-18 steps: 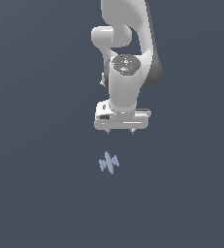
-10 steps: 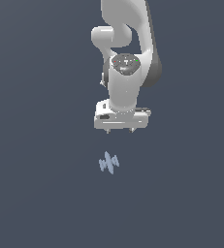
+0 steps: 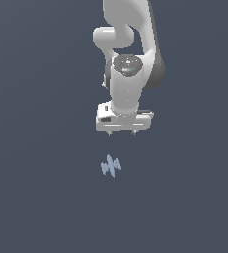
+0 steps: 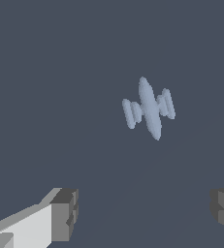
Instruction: Pick up the object and move it to a goal position.
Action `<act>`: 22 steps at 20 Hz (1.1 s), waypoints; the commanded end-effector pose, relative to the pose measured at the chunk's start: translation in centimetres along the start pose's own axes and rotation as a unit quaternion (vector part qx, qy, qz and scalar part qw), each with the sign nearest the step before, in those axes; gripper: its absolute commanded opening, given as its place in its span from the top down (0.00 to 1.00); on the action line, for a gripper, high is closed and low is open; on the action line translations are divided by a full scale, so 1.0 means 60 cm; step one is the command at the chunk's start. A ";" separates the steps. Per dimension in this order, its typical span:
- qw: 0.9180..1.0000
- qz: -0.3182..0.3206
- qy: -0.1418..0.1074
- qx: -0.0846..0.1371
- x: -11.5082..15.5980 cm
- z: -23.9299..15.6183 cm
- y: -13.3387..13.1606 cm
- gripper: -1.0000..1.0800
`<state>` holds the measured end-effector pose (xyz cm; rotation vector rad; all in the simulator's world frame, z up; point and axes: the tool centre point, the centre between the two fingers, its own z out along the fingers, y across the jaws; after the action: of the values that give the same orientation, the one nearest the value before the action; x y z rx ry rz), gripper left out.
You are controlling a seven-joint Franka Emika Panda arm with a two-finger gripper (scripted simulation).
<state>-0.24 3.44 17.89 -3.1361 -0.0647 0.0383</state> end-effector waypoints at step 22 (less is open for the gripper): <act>0.974 -0.226 0.000 -0.010 0.054 0.069 0.030 0.04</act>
<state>2.68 1.92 14.05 -3.0684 -0.7128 0.0356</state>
